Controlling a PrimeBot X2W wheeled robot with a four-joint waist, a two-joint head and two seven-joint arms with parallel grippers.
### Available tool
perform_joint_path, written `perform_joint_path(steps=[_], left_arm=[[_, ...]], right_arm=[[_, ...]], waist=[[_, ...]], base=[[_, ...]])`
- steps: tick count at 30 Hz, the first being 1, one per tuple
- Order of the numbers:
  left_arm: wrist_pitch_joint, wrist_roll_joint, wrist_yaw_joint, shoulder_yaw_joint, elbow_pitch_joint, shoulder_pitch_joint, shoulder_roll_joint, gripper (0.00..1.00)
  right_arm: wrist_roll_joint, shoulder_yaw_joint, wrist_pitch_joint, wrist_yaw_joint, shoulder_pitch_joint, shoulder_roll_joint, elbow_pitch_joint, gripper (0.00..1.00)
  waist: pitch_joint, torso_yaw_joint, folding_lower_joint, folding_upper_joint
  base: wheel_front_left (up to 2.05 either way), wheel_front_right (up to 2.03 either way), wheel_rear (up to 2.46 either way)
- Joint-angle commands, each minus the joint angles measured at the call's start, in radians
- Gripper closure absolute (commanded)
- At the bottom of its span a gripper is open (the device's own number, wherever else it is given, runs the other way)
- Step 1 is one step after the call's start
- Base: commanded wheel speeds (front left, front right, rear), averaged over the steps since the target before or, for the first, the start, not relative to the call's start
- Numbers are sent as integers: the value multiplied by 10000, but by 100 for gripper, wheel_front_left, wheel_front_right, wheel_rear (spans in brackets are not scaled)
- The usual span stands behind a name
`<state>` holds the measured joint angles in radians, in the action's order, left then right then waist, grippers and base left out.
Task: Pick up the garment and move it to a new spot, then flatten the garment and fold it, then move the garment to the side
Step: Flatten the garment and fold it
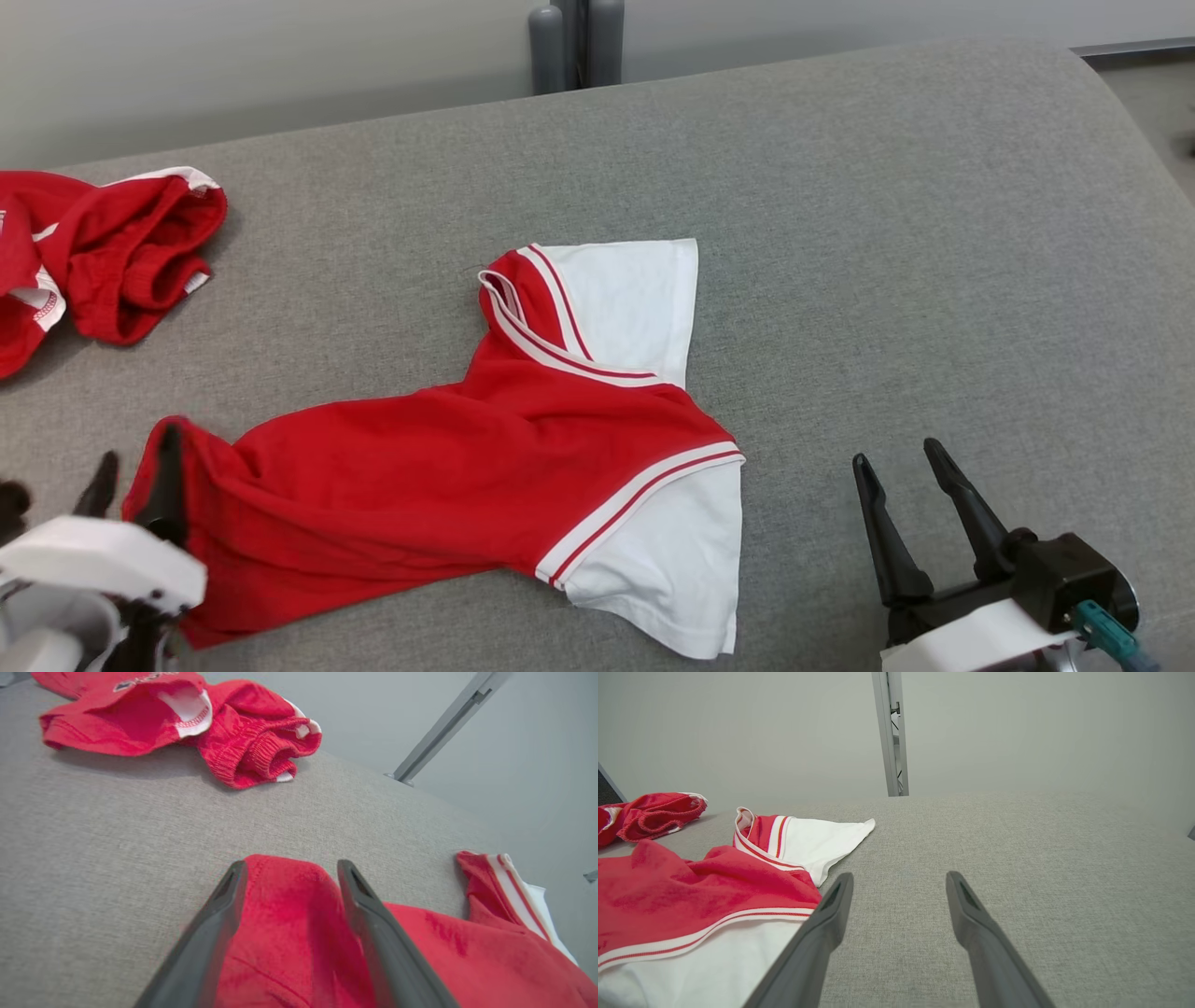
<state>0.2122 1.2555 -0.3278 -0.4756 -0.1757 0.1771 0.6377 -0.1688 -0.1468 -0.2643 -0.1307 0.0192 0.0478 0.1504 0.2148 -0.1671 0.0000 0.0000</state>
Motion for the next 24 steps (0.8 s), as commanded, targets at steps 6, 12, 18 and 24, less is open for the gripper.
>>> perform_joint_path(steps=[6, 12, 18, 24], left_arm=[[432, 247, -557, 1082, 1230, -1896, 301, 0], [-104, 303, -482, 652, 1734, -2202, 266, 0], [-853, 249, -324, 176, 766, -1427, 130, 0], [-1497, 409, 104, -136, -77, -1058, 83, 100]], right_arm=[[-66, 75, -3, -1, -126, 48, -50, 0], [-81, -8, -3, -1, 122, 54, -47, 0], [-169, -118, -2, -1, 312, 55, -8, 0], [-273, -68, -2, -1, 270, 51, -12, 0]], waist=[[-22, 244, 0, 0], [88, 514, 0, 0], [179, 445, 0, 0], [267, 251, 0, 0]], base=[[0, 0, 0], [0, 0, 0], [0, 0, 0], [0, 0, 0]])
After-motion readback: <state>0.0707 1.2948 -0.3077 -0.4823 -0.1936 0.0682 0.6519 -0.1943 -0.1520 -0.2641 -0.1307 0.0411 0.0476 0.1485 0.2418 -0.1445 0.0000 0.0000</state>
